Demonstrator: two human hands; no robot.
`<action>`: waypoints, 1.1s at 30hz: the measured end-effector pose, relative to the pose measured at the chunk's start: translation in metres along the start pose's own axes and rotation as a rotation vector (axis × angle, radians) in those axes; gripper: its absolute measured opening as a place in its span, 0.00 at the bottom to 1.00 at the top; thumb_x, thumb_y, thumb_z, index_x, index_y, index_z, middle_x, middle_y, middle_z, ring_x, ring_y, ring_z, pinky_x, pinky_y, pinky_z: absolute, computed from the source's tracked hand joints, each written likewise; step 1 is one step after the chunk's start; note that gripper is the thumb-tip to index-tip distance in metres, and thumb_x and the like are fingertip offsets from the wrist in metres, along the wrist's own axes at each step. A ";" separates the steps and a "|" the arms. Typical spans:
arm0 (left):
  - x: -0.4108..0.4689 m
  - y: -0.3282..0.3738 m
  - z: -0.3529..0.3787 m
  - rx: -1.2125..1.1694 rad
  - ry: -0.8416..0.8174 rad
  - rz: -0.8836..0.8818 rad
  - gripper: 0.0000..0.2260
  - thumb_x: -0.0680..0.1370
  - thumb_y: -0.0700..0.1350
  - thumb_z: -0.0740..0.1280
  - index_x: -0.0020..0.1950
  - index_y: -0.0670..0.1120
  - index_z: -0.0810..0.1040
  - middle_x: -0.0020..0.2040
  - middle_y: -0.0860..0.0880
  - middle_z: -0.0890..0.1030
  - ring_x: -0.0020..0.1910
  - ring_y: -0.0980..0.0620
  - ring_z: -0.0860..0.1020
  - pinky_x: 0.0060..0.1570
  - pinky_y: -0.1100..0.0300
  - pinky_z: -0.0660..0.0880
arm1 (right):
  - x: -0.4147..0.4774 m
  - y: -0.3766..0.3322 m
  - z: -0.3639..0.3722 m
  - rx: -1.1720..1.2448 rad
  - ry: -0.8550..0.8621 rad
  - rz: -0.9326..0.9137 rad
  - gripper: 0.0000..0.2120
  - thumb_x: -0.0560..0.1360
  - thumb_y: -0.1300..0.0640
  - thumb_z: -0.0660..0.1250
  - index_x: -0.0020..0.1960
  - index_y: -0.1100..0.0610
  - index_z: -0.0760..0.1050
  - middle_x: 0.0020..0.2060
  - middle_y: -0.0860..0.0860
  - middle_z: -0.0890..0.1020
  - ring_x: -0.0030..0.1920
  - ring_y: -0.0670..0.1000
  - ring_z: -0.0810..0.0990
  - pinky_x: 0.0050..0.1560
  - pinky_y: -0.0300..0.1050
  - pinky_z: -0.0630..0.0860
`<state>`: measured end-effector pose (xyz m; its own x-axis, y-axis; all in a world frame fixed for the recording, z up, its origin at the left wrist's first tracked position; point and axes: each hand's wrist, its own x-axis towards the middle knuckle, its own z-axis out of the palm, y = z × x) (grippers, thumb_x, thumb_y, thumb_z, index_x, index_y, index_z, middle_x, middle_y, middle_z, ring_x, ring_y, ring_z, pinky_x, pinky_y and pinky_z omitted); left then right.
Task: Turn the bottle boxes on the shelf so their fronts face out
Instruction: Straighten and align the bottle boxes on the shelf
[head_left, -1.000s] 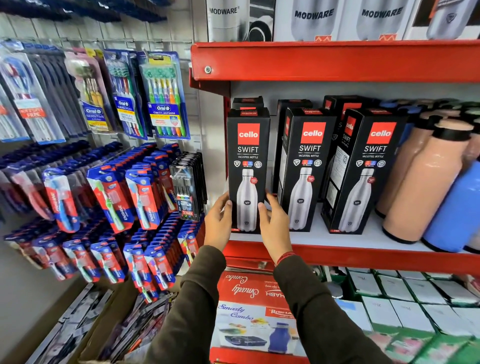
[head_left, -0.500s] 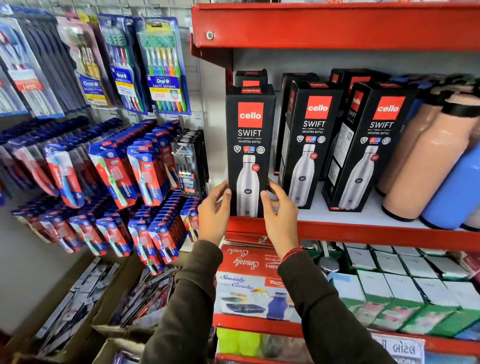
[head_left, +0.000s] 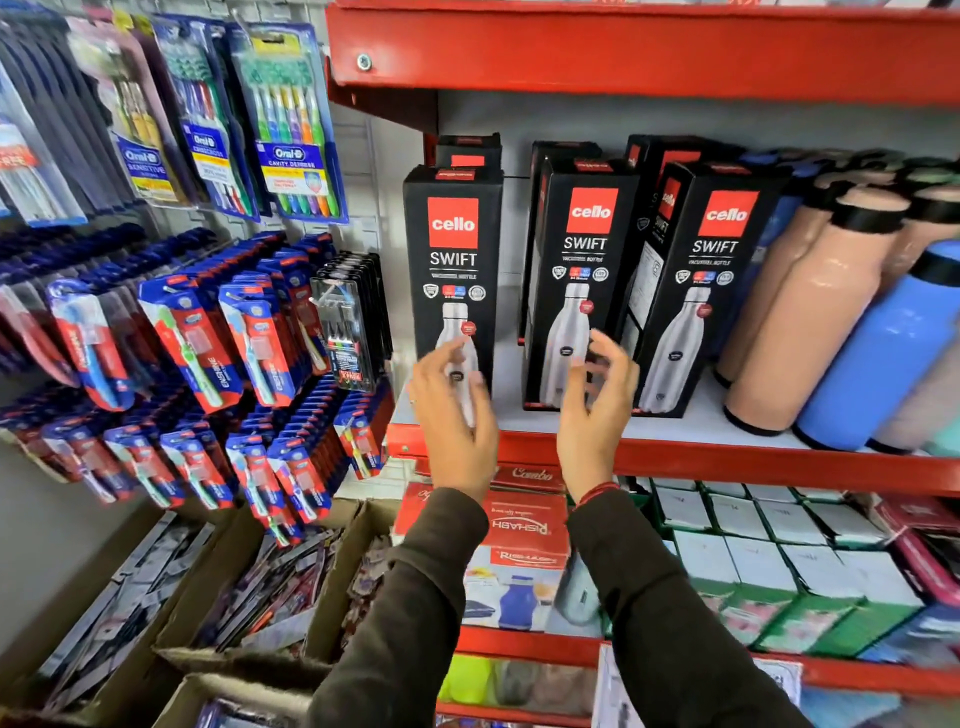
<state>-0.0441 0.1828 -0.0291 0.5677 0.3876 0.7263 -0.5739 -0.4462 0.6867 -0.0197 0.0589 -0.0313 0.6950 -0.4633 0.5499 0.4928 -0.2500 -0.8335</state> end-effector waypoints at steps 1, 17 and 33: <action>-0.003 0.008 0.009 0.001 -0.056 0.059 0.14 0.81 0.38 0.61 0.67 0.47 0.71 0.60 0.50 0.73 0.60 0.52 0.71 0.63 0.59 0.68 | 0.007 0.004 -0.006 -0.010 0.014 0.007 0.16 0.81 0.57 0.62 0.68 0.51 0.70 0.62 0.51 0.72 0.60 0.47 0.76 0.61 0.47 0.76; 0.013 -0.006 0.097 -0.104 -0.369 -0.558 0.19 0.85 0.42 0.55 0.76 0.41 0.65 0.75 0.42 0.71 0.75 0.45 0.68 0.63 0.72 0.59 | 0.061 0.033 -0.026 -0.160 -0.344 0.247 0.21 0.82 0.57 0.60 0.74 0.59 0.66 0.69 0.59 0.75 0.69 0.55 0.74 0.70 0.47 0.69; -0.016 0.015 0.068 -0.077 -0.259 -0.501 0.18 0.83 0.45 0.61 0.72 0.41 0.72 0.68 0.43 0.78 0.60 0.59 0.72 0.54 0.76 0.64 | 0.033 0.021 -0.059 -0.057 -0.338 0.220 0.19 0.80 0.55 0.65 0.71 0.55 0.71 0.61 0.48 0.77 0.50 0.35 0.78 0.50 0.18 0.69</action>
<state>-0.0212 0.1152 -0.0323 0.9025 0.3218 0.2863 -0.2328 -0.1947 0.9528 -0.0174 -0.0116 -0.0335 0.9181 -0.2078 0.3374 0.2902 -0.2271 -0.9296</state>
